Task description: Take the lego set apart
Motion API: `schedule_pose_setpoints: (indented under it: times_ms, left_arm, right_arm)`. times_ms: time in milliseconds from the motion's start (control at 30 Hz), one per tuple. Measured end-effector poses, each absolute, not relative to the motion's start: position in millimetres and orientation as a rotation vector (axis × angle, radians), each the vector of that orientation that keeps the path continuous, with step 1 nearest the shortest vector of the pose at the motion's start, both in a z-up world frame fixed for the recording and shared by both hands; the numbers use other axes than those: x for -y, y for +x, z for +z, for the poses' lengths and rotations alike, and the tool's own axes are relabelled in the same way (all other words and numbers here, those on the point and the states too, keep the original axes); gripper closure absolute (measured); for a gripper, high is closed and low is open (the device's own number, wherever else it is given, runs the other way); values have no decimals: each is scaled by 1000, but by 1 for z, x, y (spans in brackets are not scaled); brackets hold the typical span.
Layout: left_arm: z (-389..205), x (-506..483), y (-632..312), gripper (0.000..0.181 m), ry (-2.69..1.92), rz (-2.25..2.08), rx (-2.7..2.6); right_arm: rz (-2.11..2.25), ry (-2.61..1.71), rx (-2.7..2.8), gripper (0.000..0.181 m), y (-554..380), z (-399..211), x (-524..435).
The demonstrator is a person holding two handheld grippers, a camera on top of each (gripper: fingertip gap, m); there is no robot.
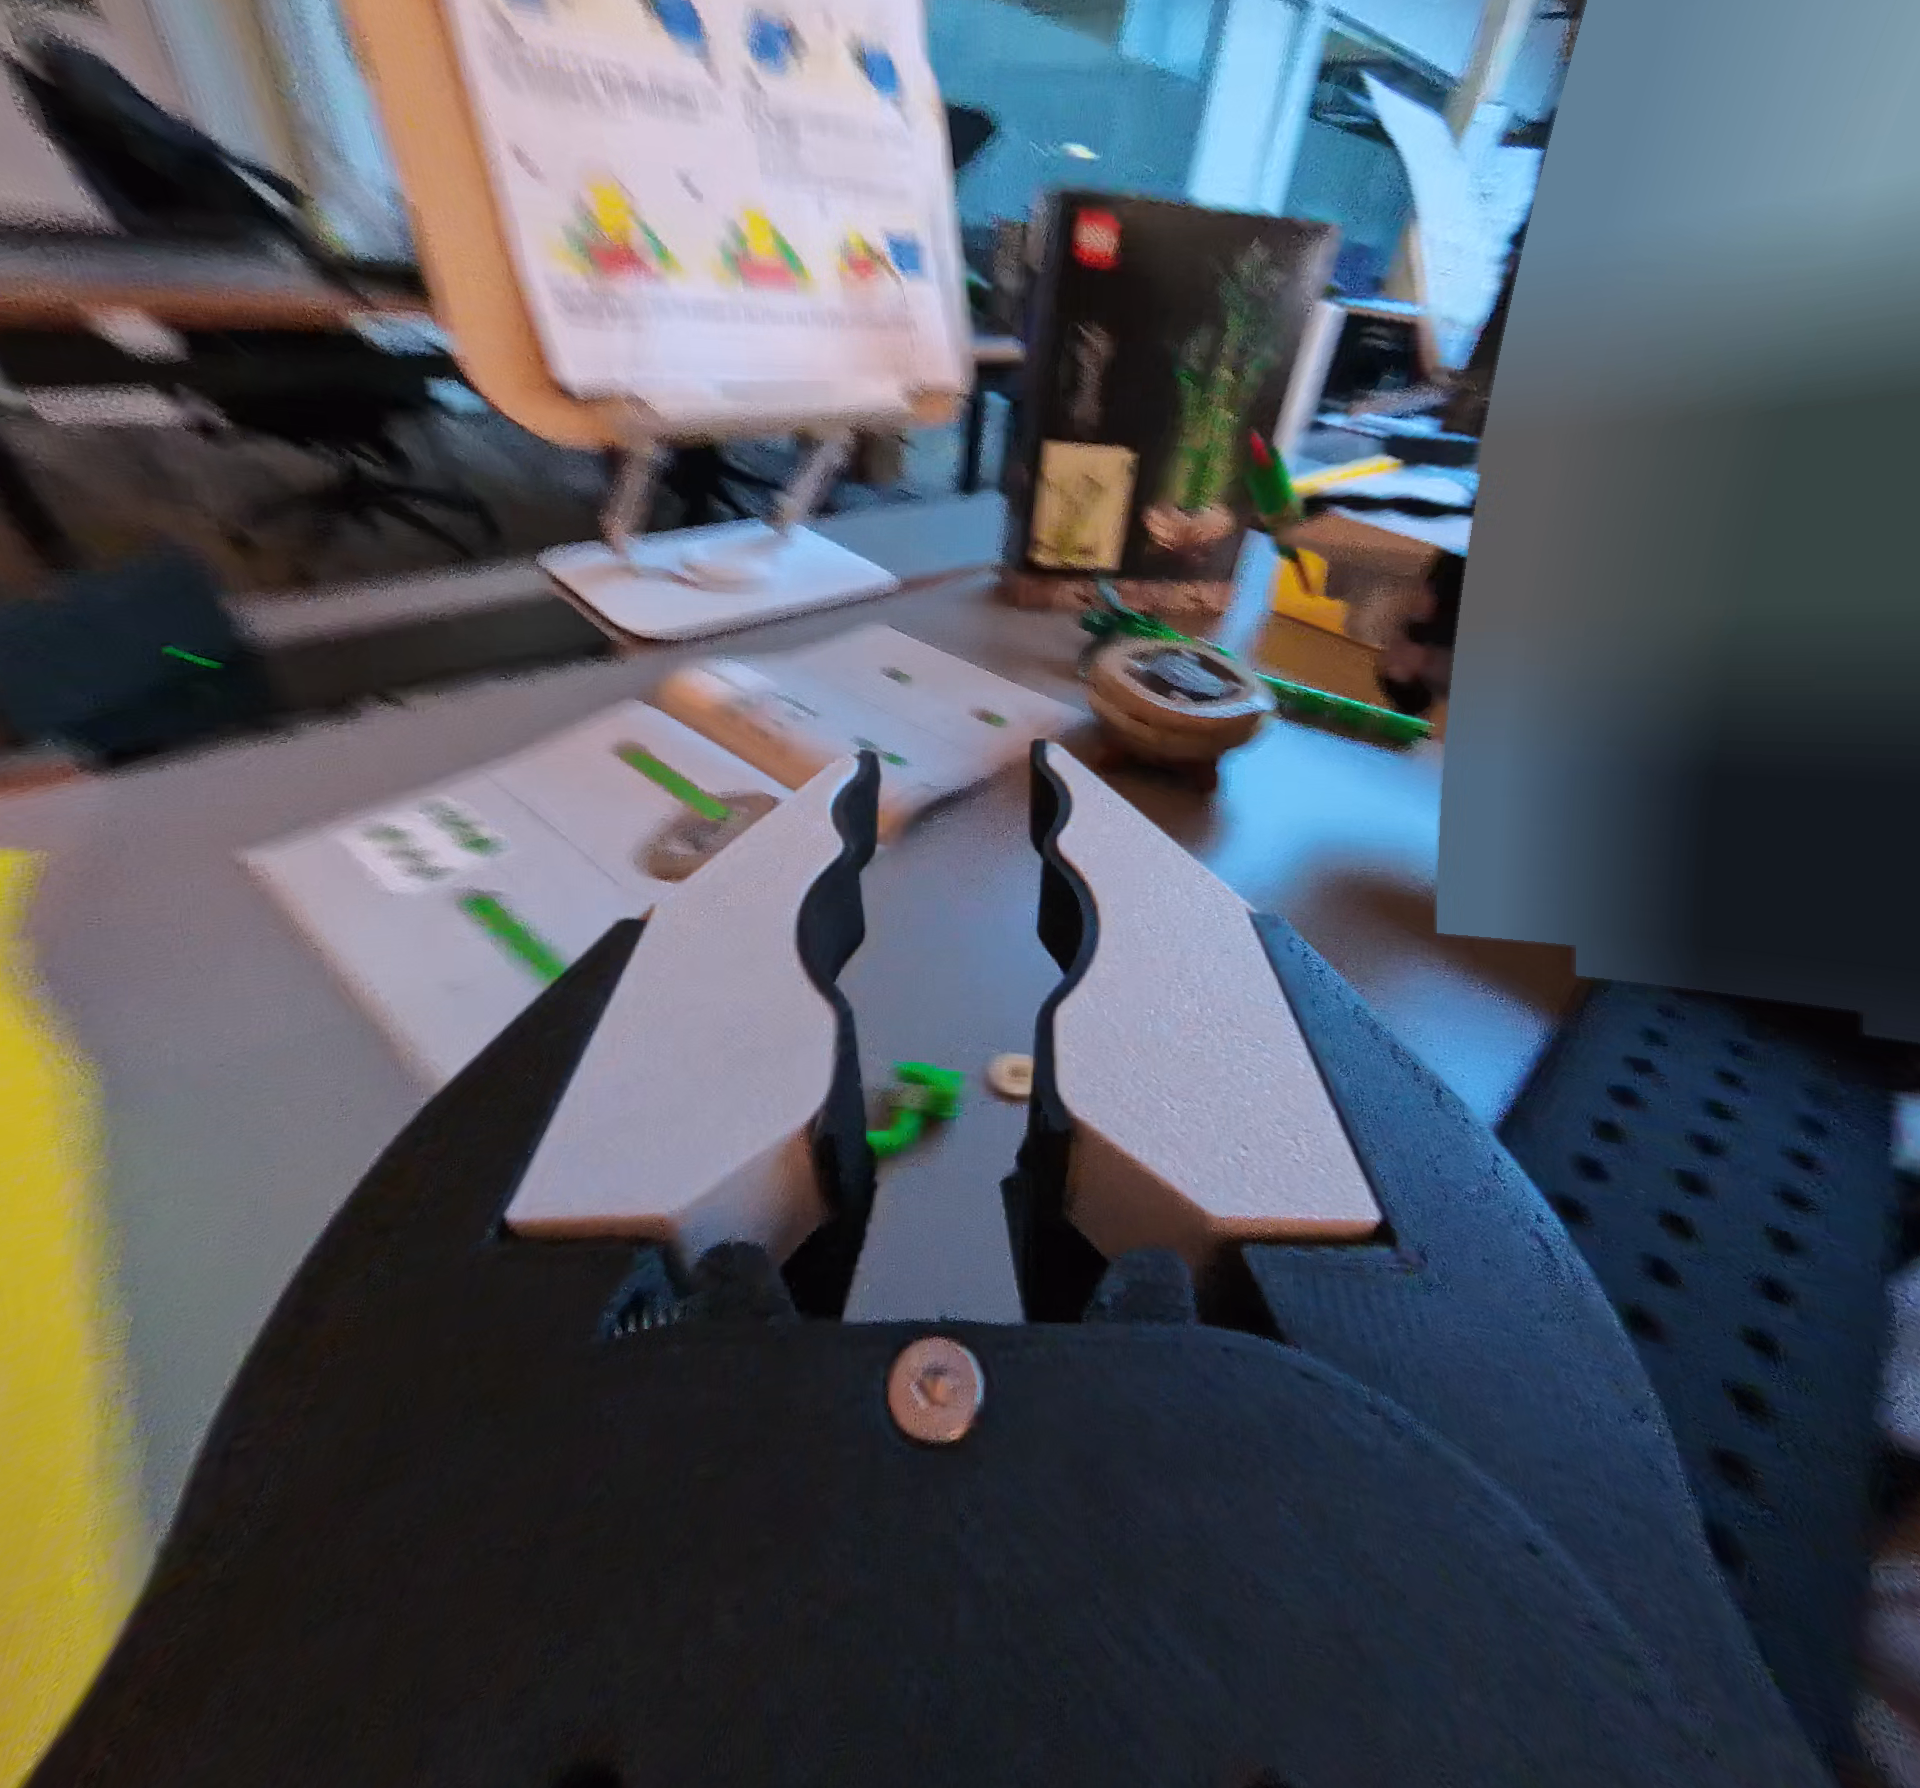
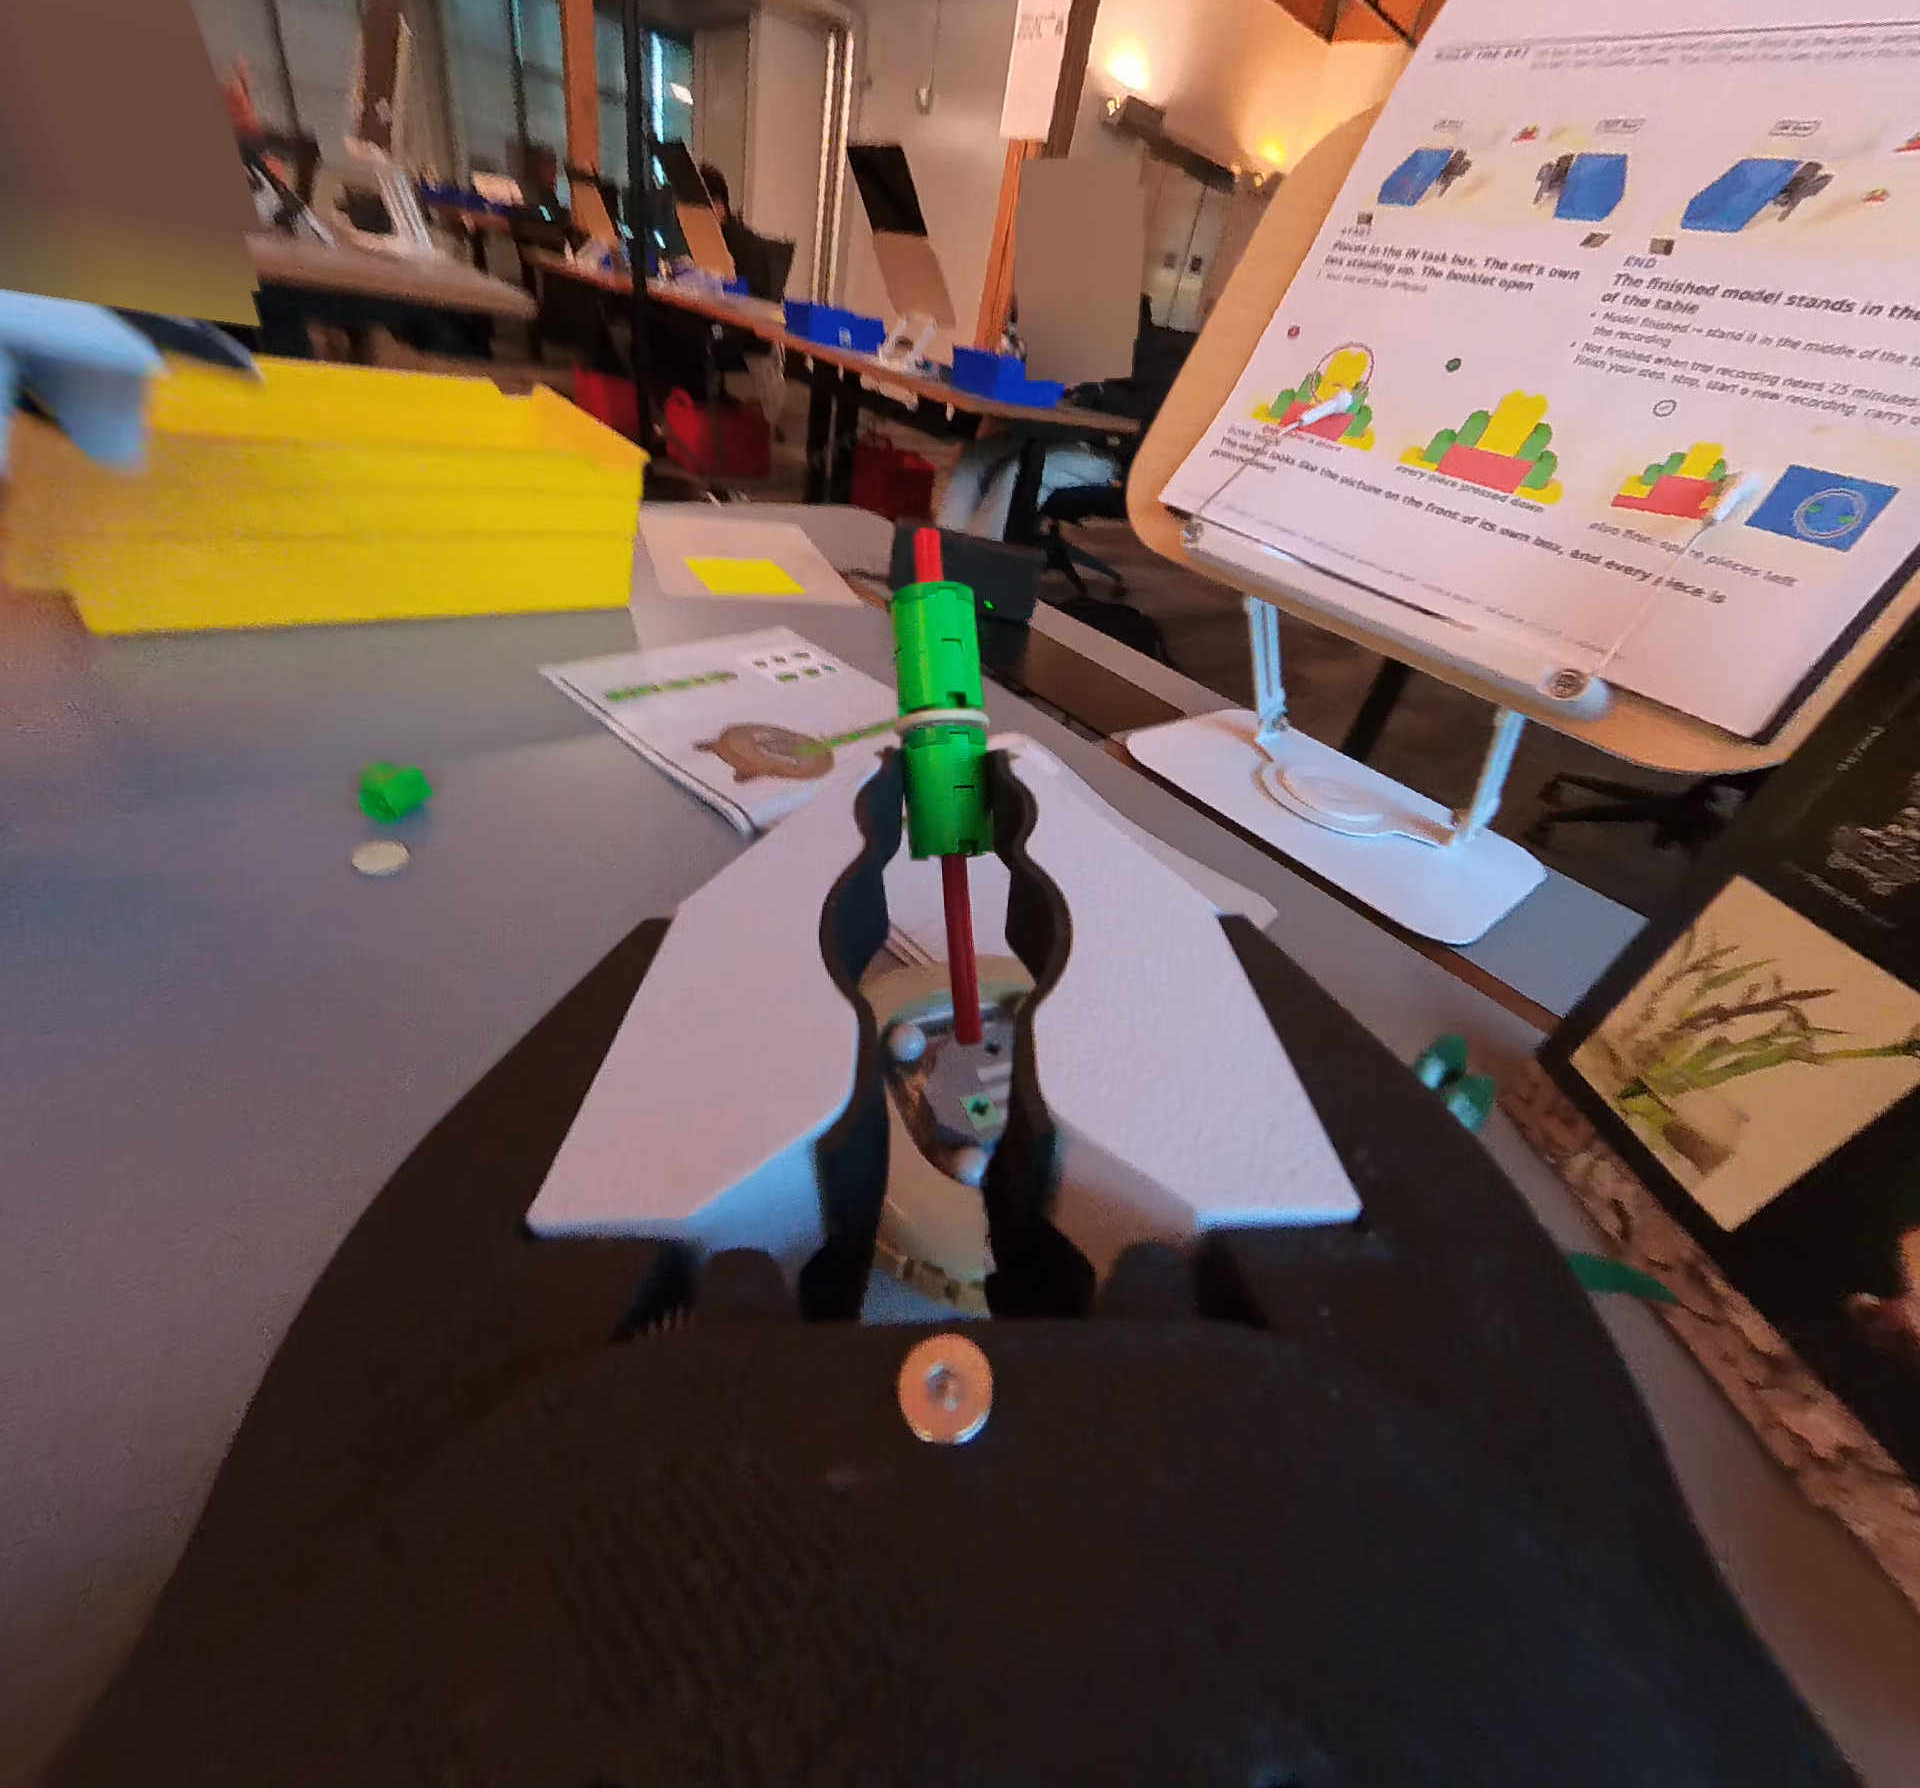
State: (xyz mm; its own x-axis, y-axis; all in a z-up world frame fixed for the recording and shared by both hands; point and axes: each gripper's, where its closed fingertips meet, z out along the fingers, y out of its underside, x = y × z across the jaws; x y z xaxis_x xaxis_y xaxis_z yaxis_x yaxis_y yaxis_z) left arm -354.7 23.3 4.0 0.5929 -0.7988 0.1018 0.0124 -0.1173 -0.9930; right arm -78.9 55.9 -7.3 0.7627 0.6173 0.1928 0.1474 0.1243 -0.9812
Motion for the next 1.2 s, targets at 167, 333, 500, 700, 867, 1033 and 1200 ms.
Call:
schedule_pose_setpoints:
  times_ms: [167,333,500,700,867,1033,1200]
  left_arm:
    - [65,-32,-548,145,-1418,-160,-246]
    - [22,-23,-694,111,-1632,-50,94]
    - [-15,-34,-745,107,-1608,-128,272]
    - [-49,-53,-747,115,-1600,-97,248]
    - [-59,-65,-742,122,-1614,-45,192]
    - [-57,-69,-739,140,-1572,-85,186]
    - [-50,-67,-734,161,-1519,-128,169]
  right_arm:
    - [308,-1467,720,166,-86,-9,-55]
    - [337,-1492,704,166,-97,-2,-58]
    - [457,-1489,717,167,-142,3,-56]
    - [575,-1457,824,167,-212,-2,-50]
    - [557,-1468,853,166,-234,-18,-60]
    - [535,-1433,865,167,-251,-22,-66]
    - [503,-1402,929,166,-267,-29,-66]
